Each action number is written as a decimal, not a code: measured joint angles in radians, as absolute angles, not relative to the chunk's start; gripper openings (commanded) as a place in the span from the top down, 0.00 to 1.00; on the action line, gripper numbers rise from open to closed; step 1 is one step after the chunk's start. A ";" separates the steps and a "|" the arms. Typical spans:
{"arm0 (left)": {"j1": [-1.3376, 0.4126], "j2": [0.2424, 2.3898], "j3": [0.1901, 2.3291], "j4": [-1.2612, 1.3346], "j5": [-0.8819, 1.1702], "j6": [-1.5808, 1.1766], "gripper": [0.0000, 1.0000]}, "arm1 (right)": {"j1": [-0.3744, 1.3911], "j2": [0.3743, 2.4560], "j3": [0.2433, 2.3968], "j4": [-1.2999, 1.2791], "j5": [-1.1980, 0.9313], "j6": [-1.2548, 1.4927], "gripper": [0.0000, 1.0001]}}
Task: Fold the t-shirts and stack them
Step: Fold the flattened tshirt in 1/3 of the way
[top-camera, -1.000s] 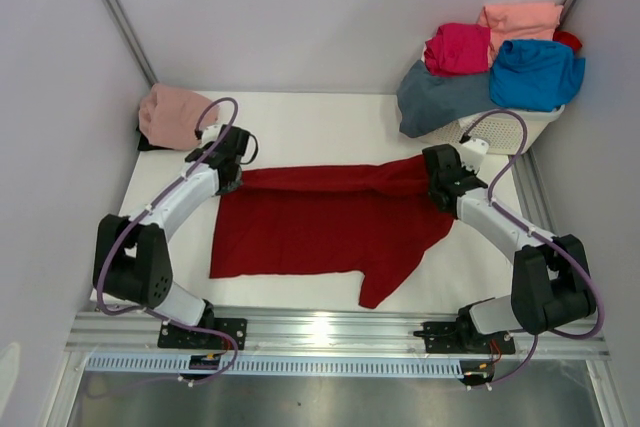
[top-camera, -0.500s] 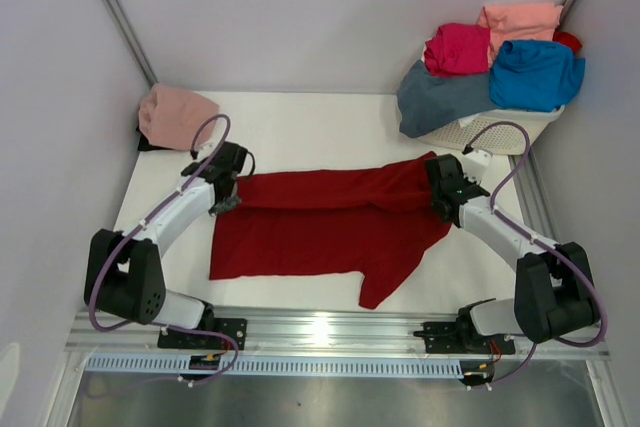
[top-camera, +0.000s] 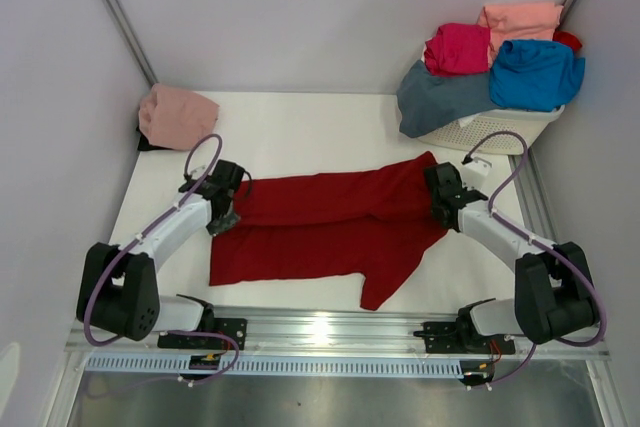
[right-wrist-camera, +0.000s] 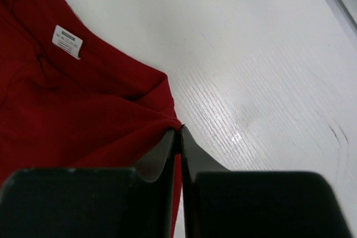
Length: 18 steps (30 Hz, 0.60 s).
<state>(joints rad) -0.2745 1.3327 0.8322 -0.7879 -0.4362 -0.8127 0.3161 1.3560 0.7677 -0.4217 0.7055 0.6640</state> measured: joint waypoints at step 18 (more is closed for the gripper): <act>-0.262 1.205 0.814 -0.761 -0.384 -0.860 0.09 | 0.315 1.262 0.783 -0.406 0.692 0.654 0.29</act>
<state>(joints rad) -0.2623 1.2053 0.8143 -0.7609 -0.3840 -0.8604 0.3153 1.2621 0.7826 -0.4057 0.6922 0.6537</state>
